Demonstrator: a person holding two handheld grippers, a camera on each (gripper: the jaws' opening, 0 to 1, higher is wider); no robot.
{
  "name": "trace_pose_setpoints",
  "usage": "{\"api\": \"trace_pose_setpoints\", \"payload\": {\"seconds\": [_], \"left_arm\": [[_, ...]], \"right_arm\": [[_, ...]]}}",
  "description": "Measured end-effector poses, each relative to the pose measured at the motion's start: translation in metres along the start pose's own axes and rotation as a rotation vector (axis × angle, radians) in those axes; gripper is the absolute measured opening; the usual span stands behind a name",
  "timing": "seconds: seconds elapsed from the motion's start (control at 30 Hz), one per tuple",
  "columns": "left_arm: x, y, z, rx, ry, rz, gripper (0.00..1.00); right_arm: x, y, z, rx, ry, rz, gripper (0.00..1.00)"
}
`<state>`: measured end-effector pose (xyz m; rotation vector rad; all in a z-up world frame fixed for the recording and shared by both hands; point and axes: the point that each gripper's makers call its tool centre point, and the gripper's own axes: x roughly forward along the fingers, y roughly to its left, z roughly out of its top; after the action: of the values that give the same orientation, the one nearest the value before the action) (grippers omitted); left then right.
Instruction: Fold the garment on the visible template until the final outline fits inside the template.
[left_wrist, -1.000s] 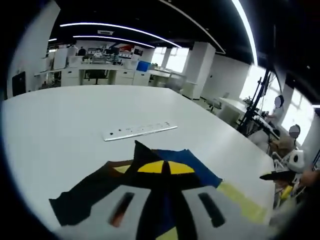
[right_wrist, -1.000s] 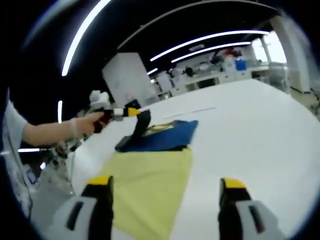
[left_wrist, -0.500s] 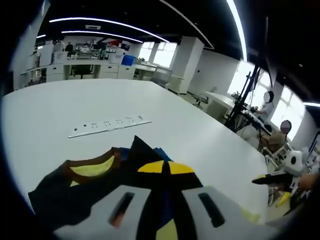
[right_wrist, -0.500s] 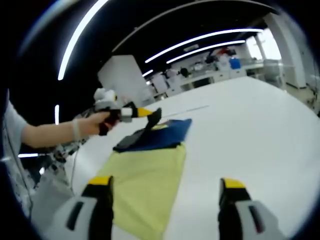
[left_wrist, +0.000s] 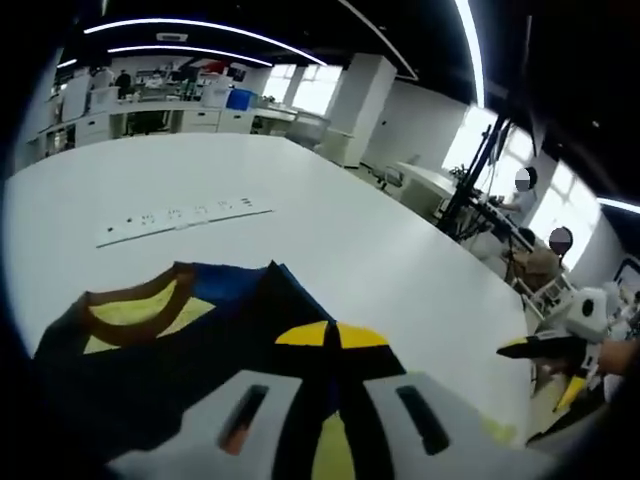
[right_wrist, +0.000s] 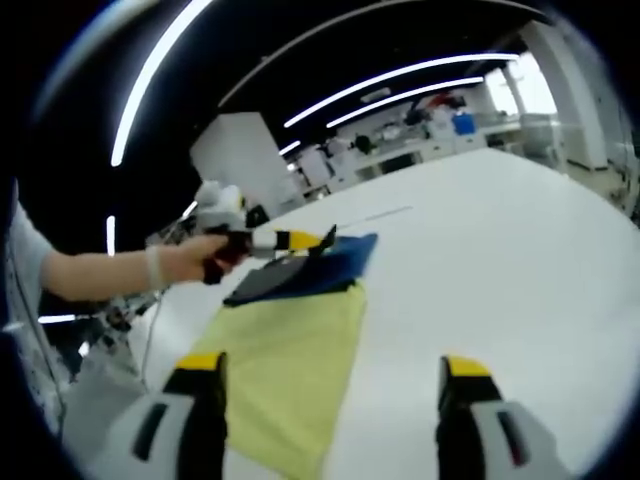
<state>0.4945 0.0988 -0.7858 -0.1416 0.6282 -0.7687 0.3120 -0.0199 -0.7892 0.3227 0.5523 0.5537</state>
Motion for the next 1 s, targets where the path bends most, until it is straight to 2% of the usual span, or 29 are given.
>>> {"api": "trace_pose_setpoints", "payload": {"seconds": [0.23,0.43,0.6,0.77,0.87,0.97,1.0], "left_arm": [[0.006,-0.004,-0.019,0.002,0.053,-0.01,0.0],[0.004,-0.017,-0.026,0.023,0.086,-0.052,0.0],[0.007,-0.016,-0.033,0.022,0.107,-0.068,0.0],[0.005,-0.017,-0.033,0.066,0.102,-0.085,0.01],[0.002,-0.013,-0.033,0.127,0.081,-0.072,0.18],[-0.001,-0.008,-0.033,0.122,0.07,-0.067,0.35],[-0.002,-0.004,-0.031,0.137,0.053,-0.052,0.45]], "right_arm": [[0.002,0.001,-0.002,0.004,0.007,0.003,0.87],[0.004,0.003,-0.001,0.003,0.009,0.01,0.87],[0.006,0.004,0.001,-0.003,0.009,0.013,0.87],[0.007,0.004,0.001,-0.002,0.011,0.013,0.87],[0.009,0.006,0.002,-0.005,0.015,0.017,0.87],[0.011,0.008,0.002,-0.01,0.015,0.021,0.87],[0.012,0.008,0.002,-0.009,0.016,0.022,0.87]]}}
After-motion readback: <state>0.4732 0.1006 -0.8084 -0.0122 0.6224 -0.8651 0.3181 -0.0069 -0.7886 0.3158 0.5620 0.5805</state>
